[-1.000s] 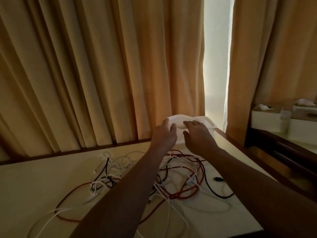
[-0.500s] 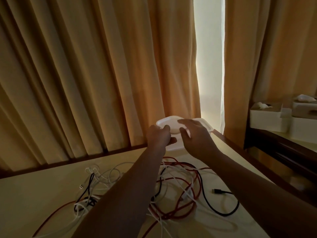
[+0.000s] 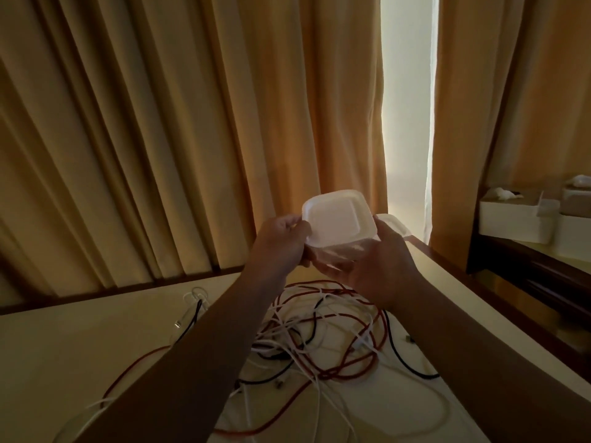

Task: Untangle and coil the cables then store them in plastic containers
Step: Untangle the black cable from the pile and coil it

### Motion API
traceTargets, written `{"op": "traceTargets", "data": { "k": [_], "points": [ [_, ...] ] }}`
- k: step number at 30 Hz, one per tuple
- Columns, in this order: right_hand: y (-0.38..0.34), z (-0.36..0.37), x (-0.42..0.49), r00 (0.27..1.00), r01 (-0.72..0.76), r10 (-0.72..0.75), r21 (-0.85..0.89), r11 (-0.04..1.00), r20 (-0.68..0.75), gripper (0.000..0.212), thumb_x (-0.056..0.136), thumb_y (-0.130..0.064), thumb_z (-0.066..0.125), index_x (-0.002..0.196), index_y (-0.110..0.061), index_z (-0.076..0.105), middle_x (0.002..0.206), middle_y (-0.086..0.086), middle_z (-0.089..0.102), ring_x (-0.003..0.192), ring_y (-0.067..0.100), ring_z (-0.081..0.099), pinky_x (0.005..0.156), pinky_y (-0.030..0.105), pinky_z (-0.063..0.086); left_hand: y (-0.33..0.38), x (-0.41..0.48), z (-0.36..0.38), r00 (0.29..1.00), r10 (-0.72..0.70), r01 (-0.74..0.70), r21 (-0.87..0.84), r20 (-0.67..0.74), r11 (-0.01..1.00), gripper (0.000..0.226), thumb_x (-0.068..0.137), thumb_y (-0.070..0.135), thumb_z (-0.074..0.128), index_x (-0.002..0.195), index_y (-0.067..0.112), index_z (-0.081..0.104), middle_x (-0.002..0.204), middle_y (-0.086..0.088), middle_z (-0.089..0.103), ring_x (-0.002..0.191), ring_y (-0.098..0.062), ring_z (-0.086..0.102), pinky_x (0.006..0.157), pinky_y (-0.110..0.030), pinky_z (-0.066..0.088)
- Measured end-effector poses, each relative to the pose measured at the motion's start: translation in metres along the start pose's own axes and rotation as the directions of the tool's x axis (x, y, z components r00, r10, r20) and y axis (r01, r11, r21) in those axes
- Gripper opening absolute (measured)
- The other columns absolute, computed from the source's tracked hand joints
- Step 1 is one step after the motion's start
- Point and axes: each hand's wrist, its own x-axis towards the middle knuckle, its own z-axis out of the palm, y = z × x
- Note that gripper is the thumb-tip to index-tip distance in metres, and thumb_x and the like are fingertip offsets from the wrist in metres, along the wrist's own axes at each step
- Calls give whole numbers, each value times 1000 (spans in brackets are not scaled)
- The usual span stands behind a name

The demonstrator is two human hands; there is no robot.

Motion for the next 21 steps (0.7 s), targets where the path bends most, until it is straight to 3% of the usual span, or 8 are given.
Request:
{"op": "traceTargets", "data": {
  "k": [3, 5, 7, 8, 11, 14, 18, 21],
  "points": [
    [12, 4, -4, 999, -9, 10, -15, 1000, 39, 42, 99, -41, 55, 133, -17, 63, 131, 22, 65, 122, 47, 61, 103, 66, 45, -1, -18, -13, 998, 52, -55, 116, 29, 992, 32, 101, 21, 54, 129, 22, 69, 78, 0, 74, 59, -12, 62, 63, -32, 55],
    [23, 10, -9, 1000, -4, 5, -49, 999, 23, 40, 99, -41, 55, 128, -17, 67, 127, 21, 68, 119, 45, 63, 102, 64, 46, -2, -30, -20, 986, 167, -158, 356, 7, 921, 34, 103, 26, 53, 134, 23, 66, 87, 3, 73, 70, -7, 64, 66, -25, 54],
    [33, 16, -12, 1000, -4, 2, -76, 997, -26, 36, 100, -41, 55, 126, -19, 66, 124, 19, 70, 114, 42, 66, 97, 61, 51, -6, -40, -26, 934, 356, -281, 599, -7, 750, 40, 106, 39, 50, 140, 22, 61, 114, 2, 69, 96, -9, 62, 81, -25, 51],
    [40, 16, -12, 999, 4, -9, -117, 993, -45, 31, 104, -40, 51, 122, -20, 66, 119, 16, 72, 109, 38, 70, 92, 58, 55, -7, -46, -27, 913, 408, -323, 640, 16, 697, 48, 105, 49, 47, 143, 21, 57, 128, 0, 64, 109, -11, 59, 91, -30, 51],
    [54, 22, -12, 997, 31, -40, -156, 987, -60, 41, 109, -43, 38, 129, -15, 61, 108, 12, 75, 97, 28, 75, 76, 46, 63, -8, -66, -21, 903, 395, -398, 677, 170, 619, 69, 99, 68, 41, 149, 21, 49, 150, 3, 52, 131, -14, 51, 107, -35, 45],
    [63, 36, -19, 998, 1, -8, -124, 992, -61, 52, 104, -55, 41, 132, -13, 56, 111, 14, 76, 102, 28, 74, 74, 43, 61, -11, -74, -18, 868, 429, -459, 734, 251, 500, 61, 103, 63, 38, 142, 19, 55, 139, 3, 62, 120, -13, 59, 95, -26, 42],
    [68, 42, -20, 990, 4, -28, -176, 984, -136, 61, 93, -62, 51, 137, -21, 49, 125, 13, 68, 113, 31, 65, 64, 41, 61, -17, -69, -29, 788, 568, -536, 720, 239, 441, 48, 107, 49, 28, 111, 22, 67, 104, 6, 72, 88, -8, 66, 77, -36, 59],
    [68, 38, -18, 989, 10, -32, -154, 988, -142, 57, 97, -62, 47, 137, -22, 48, 125, 13, 67, 111, 31, 66, 59, 37, 62, -18, -71, -33, 731, 610, -602, 712, 307, 362, 62, 103, 63, 32, 125, 17, 67, 119, 0, 74, 101, -16, 70, 80, -39, 61]
  ]
}}
